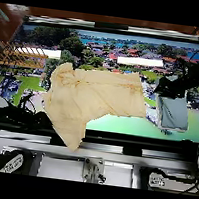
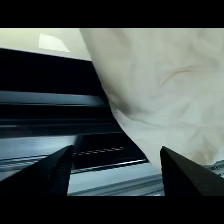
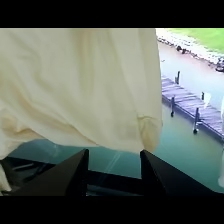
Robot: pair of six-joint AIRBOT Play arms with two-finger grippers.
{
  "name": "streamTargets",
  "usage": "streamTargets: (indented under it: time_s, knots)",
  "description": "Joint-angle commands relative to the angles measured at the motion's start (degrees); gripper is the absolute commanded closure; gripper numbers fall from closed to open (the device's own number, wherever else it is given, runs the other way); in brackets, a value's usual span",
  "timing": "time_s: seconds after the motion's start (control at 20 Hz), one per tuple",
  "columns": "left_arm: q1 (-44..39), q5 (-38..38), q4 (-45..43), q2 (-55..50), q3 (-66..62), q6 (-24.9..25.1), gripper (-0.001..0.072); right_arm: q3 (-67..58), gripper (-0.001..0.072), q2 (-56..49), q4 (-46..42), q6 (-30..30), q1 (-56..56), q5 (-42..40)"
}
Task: Fold the shirts.
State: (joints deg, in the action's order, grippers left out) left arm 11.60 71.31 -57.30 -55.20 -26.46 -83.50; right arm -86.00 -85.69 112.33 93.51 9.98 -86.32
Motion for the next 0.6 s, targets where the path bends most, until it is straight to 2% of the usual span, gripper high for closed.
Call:
streamTargets:
  time_s: [0.0, 0.2, 0.25, 0.35, 0.4, 0.45, 0.55]
  knots:
    - [-1.86, -8.24, 2.47, -0.13, 4.09, 0.96, 0.0103, 0.17, 0.0262, 0.02, -1.03, -0.02, -0.39, 0.61]
    - [-5.51, -17.86, 4.90, -1.42, 4.07, 0.70, 0.0129, 0.17, 0.0262, 0.02, -3.17, -0.31, -0.39, 0.13]
    - [-6.03, -19.41, 4.87, -1.84, 4.07, 0.33, 0.0275, 0.17, 0.0255, 0.02, -3.63, -0.31, -0.39, -0.13]
    - [-6.25, -20.94, 4.92, -2.23, 3.78, 0.35, 0.0477, 0.74, 0.0241, -0.35, -3.96, 0.90, -0.26, -2.16]
    - [-6.25, -20.76, 4.85, -2.21, 3.41, 0.70, 0.0612, 2.21, 0.0091, -0.48, -4.02, 2.01, -0.07, -3.32]
    - [-6.27, -20.39, 4.87, -2.08, 2.95, 1.46, 0.0672, 4.46, 0.0087, -0.59, -3.80, 2.56, -0.09, -3.41]
    - [-6.25, -18.95, 4.85, -1.99, 1.16, 2.99, 0.0672, 10.64, 0.0088, -0.66, -2.89, 3.63, -0.50, -0.66]
